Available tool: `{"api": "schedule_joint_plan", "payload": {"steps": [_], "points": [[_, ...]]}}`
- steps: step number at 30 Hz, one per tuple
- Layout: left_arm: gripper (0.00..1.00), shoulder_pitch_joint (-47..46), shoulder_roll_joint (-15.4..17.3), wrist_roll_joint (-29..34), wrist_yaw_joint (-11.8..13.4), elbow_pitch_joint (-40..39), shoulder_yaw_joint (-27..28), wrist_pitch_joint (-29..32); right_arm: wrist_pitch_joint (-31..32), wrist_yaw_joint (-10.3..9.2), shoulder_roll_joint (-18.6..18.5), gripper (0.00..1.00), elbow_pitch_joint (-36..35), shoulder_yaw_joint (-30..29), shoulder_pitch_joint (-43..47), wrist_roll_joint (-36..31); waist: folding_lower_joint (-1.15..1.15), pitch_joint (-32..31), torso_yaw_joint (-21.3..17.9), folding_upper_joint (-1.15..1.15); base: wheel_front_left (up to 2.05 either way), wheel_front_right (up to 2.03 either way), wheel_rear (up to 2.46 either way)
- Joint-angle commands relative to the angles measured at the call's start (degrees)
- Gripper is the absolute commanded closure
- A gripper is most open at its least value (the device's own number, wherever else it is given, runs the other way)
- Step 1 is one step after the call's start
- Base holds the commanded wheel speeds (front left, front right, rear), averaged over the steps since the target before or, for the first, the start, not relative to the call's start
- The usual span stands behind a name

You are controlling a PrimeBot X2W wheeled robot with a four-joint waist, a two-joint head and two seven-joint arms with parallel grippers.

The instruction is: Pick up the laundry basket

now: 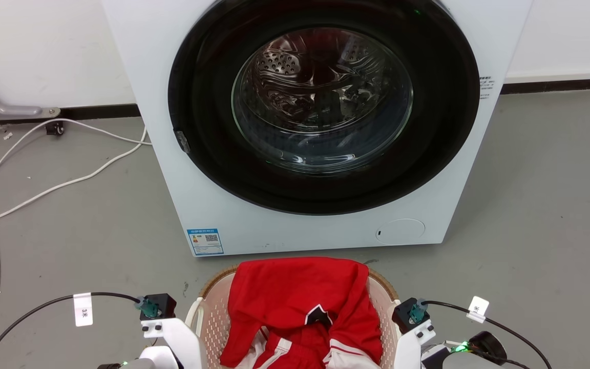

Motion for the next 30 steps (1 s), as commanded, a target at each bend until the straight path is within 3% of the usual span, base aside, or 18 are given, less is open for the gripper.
{"api": "schedule_joint_plan", "payload": {"steps": [1, 30], "points": [[1.00, -0.88, 0.65, -0.46, 0.04, -0.03, -0.02, -0.40, -0.23, 0.63, -0.39, 1.00, -0.03, 0.23, 0.41, -0.26, 0.00, 0.03, 0.01, 0.00, 0.00, 0.00, 0.00], [1.00, -1.33, 1.19, -4.61, 0.04, 0.47, -4.08, -1.49, 0.02, 0.56, -0.51, 1.00, -0.16, 0.25, 0.51, -0.74, 0.00, 0.35, 0.20, 0.00, 0.00, 0.00, 0.00]]}}
